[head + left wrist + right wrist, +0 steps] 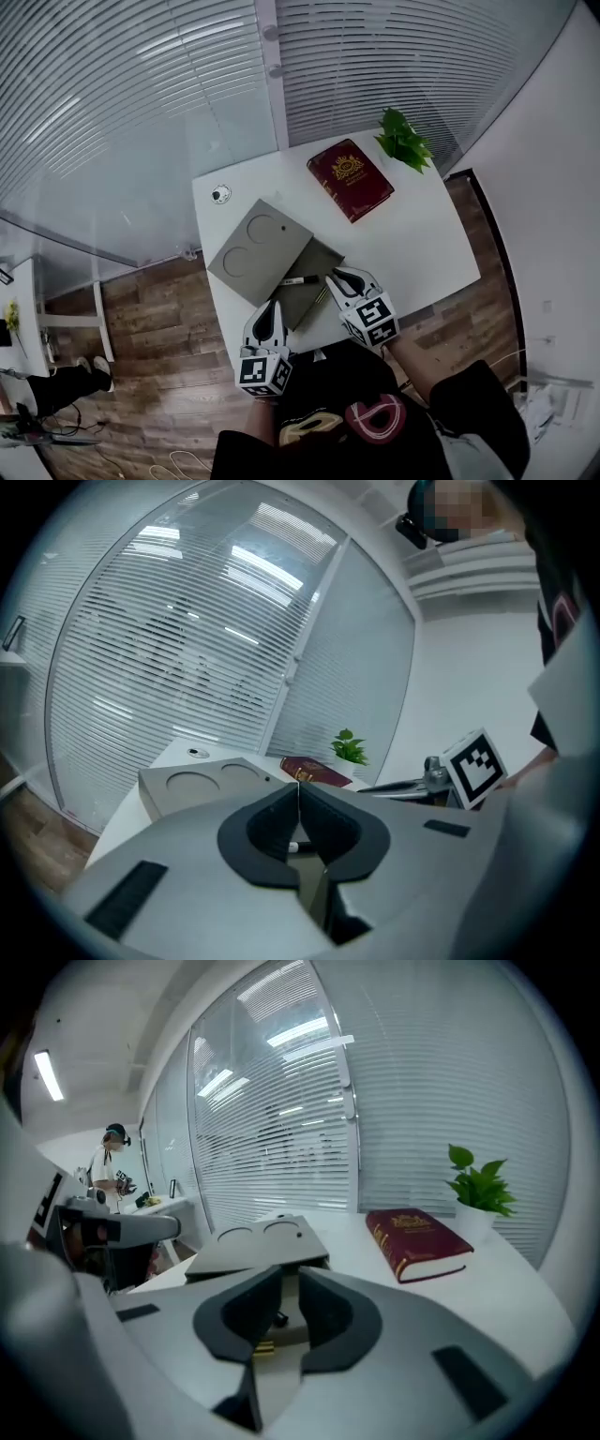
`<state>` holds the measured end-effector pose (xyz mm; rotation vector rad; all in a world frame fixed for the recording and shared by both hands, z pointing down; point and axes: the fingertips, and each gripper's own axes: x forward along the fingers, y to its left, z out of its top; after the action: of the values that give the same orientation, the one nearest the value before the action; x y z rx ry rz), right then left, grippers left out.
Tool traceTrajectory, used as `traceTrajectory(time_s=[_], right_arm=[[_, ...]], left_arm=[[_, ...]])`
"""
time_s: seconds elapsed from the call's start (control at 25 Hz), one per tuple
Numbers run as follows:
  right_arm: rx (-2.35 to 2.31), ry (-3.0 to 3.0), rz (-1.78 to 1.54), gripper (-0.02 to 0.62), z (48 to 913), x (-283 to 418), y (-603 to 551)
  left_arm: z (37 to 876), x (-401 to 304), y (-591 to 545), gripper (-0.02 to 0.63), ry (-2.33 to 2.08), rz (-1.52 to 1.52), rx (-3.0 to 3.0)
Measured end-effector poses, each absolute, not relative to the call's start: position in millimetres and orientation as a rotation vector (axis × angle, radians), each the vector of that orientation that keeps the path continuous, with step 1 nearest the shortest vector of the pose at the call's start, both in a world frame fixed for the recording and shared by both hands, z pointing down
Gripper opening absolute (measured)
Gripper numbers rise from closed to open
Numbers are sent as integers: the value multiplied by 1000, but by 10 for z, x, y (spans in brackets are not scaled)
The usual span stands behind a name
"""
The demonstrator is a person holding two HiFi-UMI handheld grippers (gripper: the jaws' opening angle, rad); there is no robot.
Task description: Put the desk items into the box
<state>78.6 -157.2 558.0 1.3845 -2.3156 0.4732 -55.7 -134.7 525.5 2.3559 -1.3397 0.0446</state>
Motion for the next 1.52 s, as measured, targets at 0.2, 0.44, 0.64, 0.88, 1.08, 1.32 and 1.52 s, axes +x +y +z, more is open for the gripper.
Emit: traceTrajectory(time_s=[0.2,0.44,0.64,0.88,1.08,1.32,1.52], right_arm=[[1474,-2281,484,52,5575,966,-1415],[1599,-2192,568,14,5628,1162,-1241],[1660,-2159,549,11,5630,1265,-1166],[1702,-2125,539,9,5622,1341,-1107],[1708,-2139,508,8,5577,1344,-1098],[1746,-2142,464,9,5503,1416,-1153],[1738,-2145,428,8,5444,1425,-1202]], left_arm=[[5282,-392,-1289,18,-1268,63,2388],[5271,-220,-1249,18,-1188,75,2429],[5246,-118,-1235,18,-1148,83,2460],[5223,-63,-1230,18,-1127,96,2479],[5205,-38,-1238,18,-1122,108,2496],[5219,-49,-1260,18,-1131,119,2500],[5191,-74,-1307,18,-1145,127,2497]])
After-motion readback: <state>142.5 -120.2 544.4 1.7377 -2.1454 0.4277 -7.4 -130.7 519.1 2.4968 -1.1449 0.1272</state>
